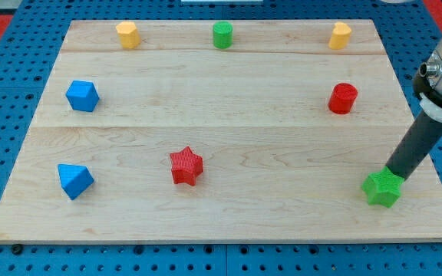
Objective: Push the red star towards left
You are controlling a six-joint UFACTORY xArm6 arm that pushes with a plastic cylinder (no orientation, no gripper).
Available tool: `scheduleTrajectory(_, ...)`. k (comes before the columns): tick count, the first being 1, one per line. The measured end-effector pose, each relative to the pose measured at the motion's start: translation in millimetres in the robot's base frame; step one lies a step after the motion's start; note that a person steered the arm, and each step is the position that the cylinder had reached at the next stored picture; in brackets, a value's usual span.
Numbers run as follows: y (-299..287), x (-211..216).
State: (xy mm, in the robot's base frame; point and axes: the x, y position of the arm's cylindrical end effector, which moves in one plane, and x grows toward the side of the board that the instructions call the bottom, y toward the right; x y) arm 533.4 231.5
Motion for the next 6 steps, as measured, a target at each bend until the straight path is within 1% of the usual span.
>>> scheduleTrajectory(1,-41,-4)
scheduleTrajectory(2,-94,-14)
scheduleTrajectory(3,-126,-22)
scheduleTrajectory(4,-184,-22)
scheduleTrajectory(5,-254,-31)
scheduleTrajectory(6,-286,-51)
